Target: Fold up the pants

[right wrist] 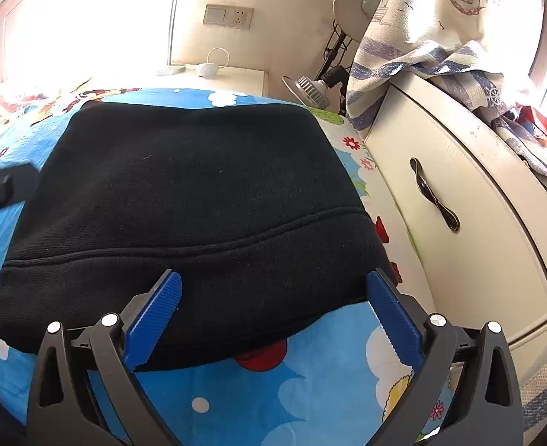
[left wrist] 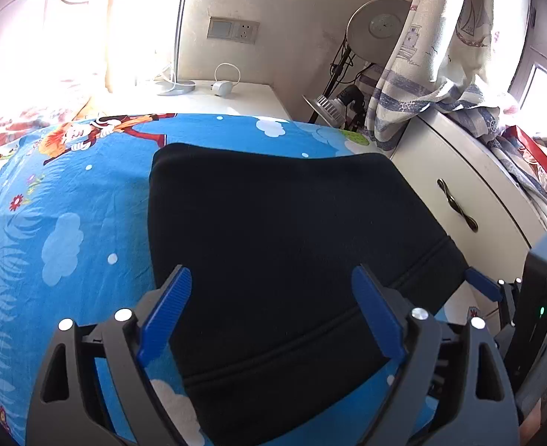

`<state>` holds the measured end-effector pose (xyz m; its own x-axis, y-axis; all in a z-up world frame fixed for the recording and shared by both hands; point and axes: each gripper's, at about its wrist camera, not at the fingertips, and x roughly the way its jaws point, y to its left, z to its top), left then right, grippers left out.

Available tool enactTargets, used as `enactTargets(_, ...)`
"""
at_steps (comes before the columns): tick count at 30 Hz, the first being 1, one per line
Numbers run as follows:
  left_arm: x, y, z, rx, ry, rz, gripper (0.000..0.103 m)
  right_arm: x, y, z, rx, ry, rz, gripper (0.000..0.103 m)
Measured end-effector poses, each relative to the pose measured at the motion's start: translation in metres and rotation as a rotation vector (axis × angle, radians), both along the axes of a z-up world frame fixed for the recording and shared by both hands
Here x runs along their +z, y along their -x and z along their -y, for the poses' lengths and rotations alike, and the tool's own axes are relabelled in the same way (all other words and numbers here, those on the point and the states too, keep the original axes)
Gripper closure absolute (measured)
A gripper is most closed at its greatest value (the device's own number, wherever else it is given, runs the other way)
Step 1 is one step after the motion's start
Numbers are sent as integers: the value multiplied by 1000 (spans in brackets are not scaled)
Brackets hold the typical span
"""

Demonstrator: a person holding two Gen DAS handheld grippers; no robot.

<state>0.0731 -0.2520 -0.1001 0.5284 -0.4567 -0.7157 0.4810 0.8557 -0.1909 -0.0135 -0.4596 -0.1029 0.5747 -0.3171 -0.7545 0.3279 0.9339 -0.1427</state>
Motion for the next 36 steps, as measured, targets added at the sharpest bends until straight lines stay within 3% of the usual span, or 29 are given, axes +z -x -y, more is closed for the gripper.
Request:
enactTargets(7,-18,37,-25,76,-146,-17,3,21,32,-20,27,-22,9,7)
enactTargets(15,14,57,-36,39,-34,36,2,48,46,-28,31,-70,63,7)
enactTargets(36,31,71,-13,10,-86,48,2,50,50,-15,14,-117,88,7)
